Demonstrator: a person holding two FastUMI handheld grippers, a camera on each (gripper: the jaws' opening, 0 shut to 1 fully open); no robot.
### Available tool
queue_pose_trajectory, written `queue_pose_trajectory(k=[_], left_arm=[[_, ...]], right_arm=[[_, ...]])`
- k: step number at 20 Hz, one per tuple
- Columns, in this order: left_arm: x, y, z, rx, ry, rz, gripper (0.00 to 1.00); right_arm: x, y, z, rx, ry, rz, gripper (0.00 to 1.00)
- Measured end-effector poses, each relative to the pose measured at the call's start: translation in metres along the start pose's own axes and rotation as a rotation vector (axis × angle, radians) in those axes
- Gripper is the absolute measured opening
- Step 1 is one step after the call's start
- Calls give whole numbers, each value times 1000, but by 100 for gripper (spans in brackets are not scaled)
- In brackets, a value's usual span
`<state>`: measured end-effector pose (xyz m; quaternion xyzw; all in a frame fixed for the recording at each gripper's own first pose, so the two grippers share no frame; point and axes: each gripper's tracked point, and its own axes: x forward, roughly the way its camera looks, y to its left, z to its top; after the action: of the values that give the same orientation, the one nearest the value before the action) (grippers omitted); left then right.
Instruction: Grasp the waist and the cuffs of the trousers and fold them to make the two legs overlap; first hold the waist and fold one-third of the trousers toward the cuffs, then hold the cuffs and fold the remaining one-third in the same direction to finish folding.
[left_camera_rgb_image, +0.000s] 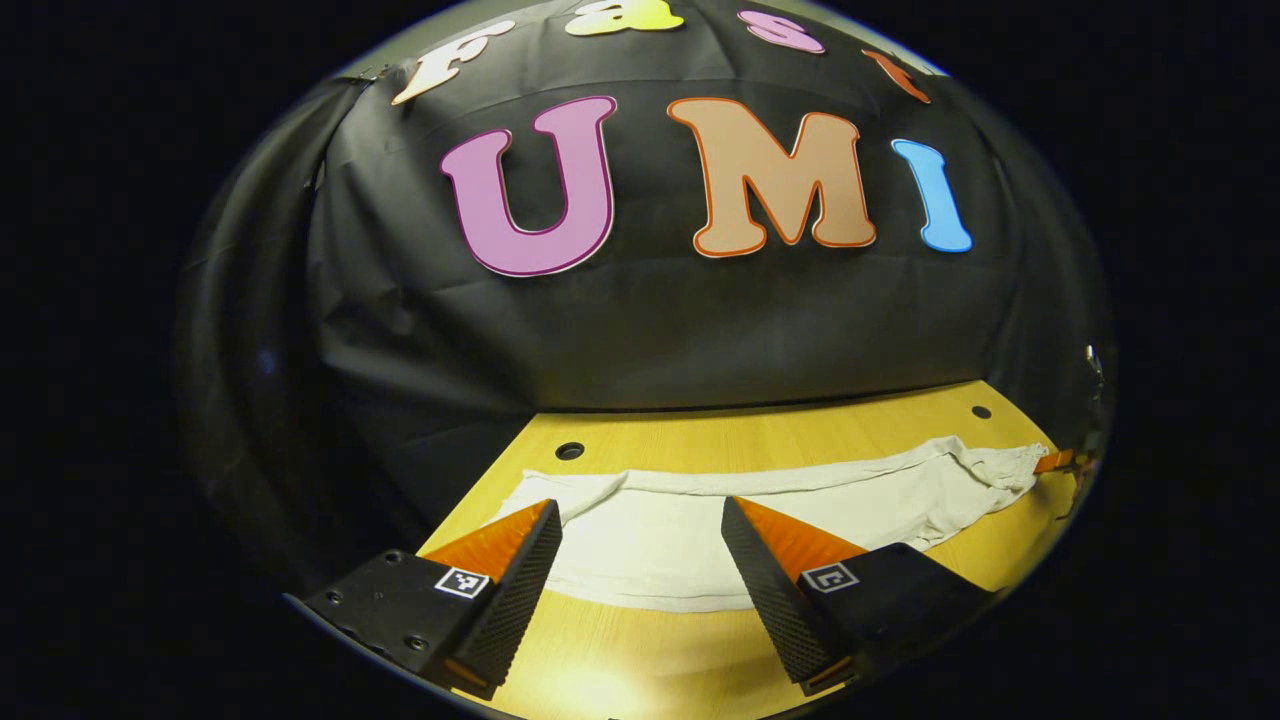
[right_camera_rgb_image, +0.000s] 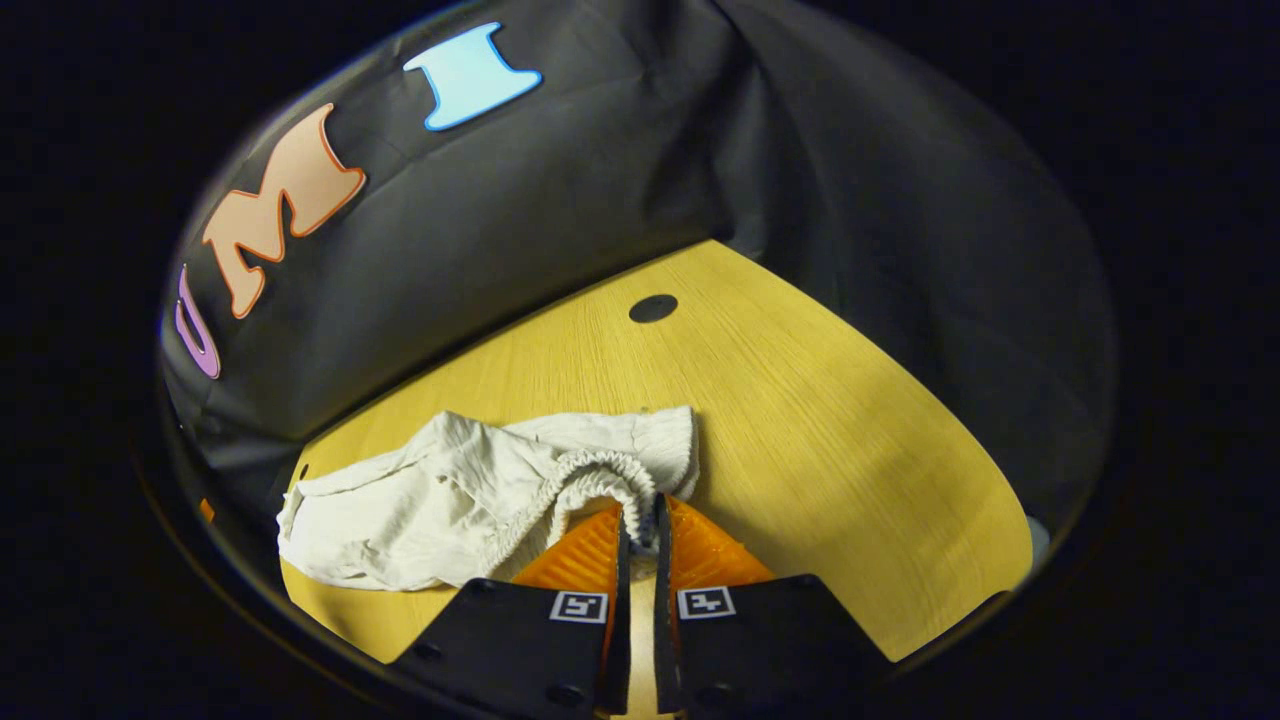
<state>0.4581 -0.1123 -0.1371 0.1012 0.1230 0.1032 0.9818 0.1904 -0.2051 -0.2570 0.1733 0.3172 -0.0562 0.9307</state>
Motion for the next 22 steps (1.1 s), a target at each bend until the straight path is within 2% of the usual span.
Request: queue_pose_trajectory(k=[2, 6, 11, 17, 22], left_arm=[[1, 2, -2, -13, 2, -17, 97], [6, 12, -4, -36, -11, -67, 97], [18, 39, -12, -32, -8, -131, 96], [35, 88, -20, -55, -12, -164, 97], [50, 128, -42, -85, 18, -160, 97]], right_arm=[[-5, 7, 9, -13, -35, -13, 7], [-29, 46, 28, -68, -97, 6, 7], [-67, 134, 44, -108, -197, 33, 7], [-95, 275, 39, -162, -283, 130, 7], [-95, 402, -18, -232, -253, 283, 7]])
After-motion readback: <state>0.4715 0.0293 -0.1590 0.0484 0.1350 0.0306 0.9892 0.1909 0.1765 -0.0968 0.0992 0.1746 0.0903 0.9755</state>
